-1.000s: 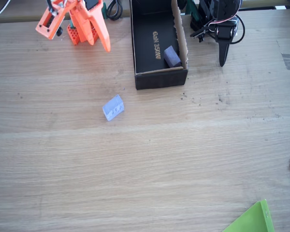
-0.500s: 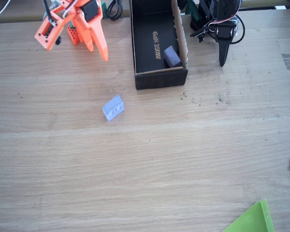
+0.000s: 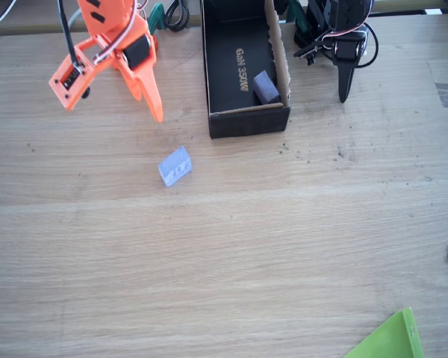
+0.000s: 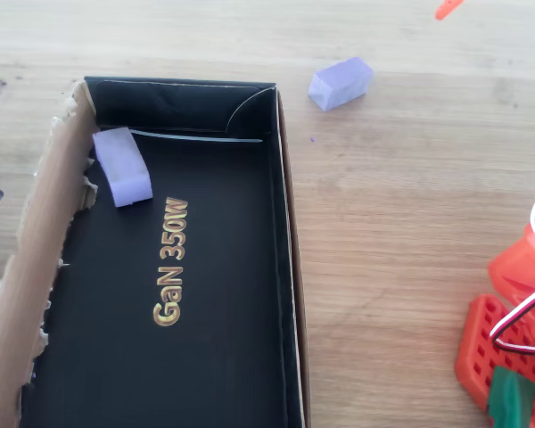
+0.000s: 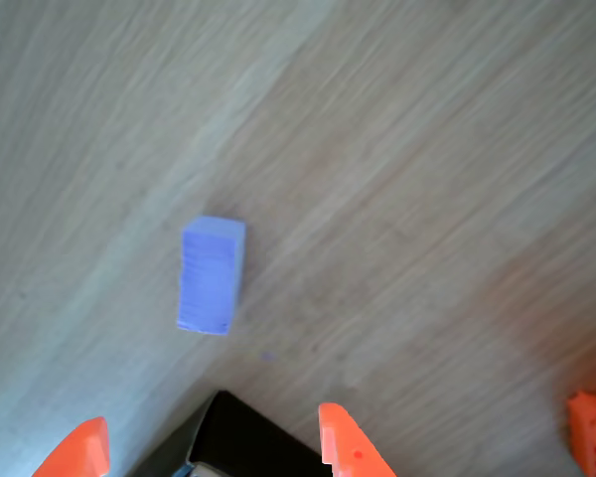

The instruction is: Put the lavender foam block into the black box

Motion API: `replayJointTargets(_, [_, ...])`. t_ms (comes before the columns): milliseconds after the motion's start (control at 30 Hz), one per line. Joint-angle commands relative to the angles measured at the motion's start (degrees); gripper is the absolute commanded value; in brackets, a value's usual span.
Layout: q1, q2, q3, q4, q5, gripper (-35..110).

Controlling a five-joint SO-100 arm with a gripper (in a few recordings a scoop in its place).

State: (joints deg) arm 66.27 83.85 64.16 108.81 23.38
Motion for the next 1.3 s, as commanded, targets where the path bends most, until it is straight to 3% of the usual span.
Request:
replayJointTargets(0, [-0.4,-1.1,-3.7,0.5,1.8,28])
replayJointTargets(633, [-0.2,-19.9,-19.9,0.3,-0.4,28])
replayJointTargets(1267, [-0.3,-16.9,-9.5,0.8,3.9,27])
